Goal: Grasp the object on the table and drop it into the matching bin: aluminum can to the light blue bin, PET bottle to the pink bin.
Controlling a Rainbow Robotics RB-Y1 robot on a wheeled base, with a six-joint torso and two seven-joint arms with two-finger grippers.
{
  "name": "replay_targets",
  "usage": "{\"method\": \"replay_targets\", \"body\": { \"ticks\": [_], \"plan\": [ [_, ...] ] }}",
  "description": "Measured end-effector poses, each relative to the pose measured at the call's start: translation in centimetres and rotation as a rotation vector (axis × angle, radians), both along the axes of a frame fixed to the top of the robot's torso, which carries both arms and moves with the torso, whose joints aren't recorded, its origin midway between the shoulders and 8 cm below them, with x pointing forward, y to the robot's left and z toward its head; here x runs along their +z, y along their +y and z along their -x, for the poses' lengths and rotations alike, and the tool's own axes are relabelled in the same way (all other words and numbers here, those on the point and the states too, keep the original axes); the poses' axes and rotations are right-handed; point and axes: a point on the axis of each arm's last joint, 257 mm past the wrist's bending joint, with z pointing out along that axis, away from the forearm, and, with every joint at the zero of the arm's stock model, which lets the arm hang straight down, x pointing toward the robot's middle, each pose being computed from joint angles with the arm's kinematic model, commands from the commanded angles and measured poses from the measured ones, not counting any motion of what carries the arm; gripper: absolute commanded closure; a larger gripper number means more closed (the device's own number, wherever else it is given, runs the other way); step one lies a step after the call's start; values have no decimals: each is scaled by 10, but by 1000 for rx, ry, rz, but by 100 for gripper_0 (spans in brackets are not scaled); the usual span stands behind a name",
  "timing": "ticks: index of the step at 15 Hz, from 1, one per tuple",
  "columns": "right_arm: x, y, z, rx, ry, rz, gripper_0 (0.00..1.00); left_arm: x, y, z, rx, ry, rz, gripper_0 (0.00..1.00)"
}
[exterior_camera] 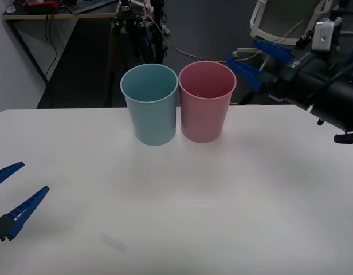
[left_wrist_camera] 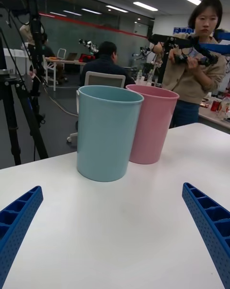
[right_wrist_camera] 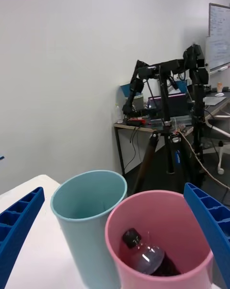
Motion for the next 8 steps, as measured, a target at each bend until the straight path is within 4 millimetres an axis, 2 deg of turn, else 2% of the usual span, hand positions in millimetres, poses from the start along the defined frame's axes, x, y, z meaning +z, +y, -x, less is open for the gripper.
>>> {"method": "replay_targets", "body": {
  "ticks": [8],
  "plan": [
    [-57,-37,58,41,39,-26,0,0,0,0,0,0,0,0]
  ]
}}
